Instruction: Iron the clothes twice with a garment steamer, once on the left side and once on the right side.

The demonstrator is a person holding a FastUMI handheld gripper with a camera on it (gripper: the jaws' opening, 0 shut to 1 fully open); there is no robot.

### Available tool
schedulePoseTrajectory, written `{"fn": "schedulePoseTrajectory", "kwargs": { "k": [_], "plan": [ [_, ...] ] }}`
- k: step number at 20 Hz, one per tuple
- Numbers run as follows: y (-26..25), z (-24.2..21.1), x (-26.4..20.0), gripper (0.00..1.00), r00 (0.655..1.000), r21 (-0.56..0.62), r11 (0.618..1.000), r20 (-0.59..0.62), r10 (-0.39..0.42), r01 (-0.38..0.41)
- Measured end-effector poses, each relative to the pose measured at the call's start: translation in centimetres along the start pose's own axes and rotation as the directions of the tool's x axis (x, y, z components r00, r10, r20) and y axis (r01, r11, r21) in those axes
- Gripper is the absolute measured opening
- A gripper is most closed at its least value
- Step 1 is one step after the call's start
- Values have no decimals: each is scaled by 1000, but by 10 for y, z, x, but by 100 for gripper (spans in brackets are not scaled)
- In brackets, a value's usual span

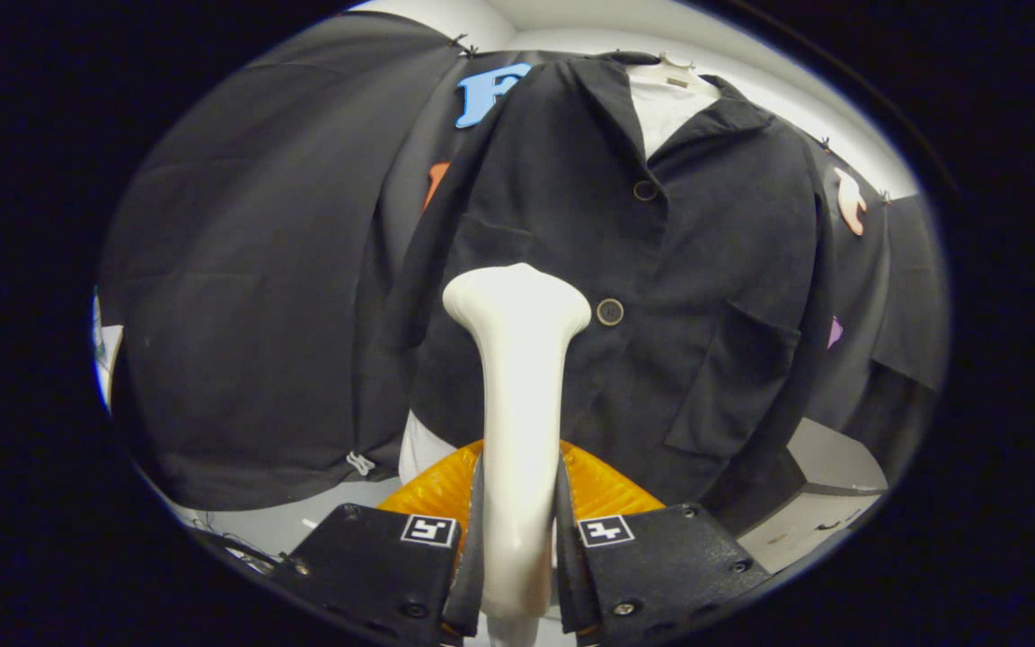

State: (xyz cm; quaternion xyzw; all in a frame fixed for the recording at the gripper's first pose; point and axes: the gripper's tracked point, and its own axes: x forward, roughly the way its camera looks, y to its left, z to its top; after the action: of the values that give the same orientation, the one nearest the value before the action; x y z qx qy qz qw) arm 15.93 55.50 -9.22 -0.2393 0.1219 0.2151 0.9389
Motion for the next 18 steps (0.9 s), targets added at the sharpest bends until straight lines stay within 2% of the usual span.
{"fn": "schedulePoseTrajectory", "kwargs": {
  "k": [8, 18],
  "plan": [
    [1, -69, 5, 36, 991, -52, 998, -133, 12, -19],
    [8, -106, 4, 36, 968, -53, 998, -251, 15, -30]
  ]
}}
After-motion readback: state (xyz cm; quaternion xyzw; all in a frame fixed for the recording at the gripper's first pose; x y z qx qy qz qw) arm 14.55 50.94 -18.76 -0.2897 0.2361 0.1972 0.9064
